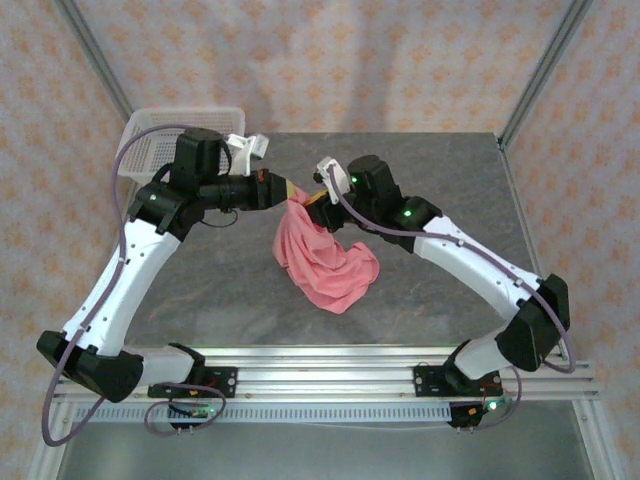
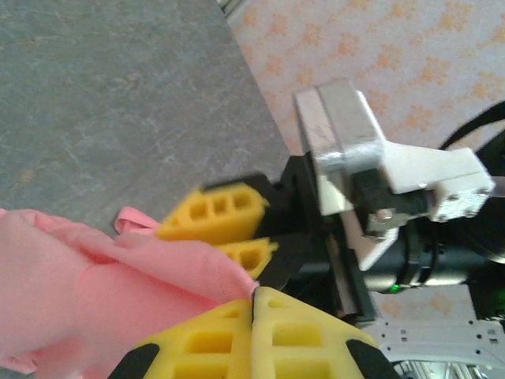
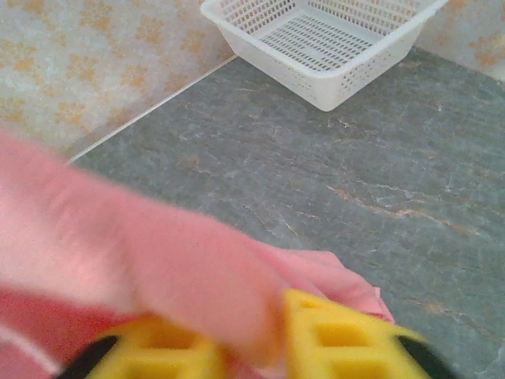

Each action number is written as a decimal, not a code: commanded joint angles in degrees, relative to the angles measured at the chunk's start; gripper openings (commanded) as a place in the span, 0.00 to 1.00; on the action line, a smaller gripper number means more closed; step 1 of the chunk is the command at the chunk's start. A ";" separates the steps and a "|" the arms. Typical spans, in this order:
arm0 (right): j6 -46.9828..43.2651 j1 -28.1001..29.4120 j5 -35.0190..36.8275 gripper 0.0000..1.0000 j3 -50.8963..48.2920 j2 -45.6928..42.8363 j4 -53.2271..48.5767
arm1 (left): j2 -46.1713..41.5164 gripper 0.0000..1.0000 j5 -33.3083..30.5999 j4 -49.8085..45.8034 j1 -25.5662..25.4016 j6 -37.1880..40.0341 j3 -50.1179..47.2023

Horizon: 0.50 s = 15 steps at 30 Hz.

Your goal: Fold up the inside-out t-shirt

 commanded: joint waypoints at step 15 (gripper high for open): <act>18.86 -7.94 -15.54 0.00 -13.69 -11.42 14.57 | -3.37 0.00 -26.03 -13.18 1.99 2.82 -3.16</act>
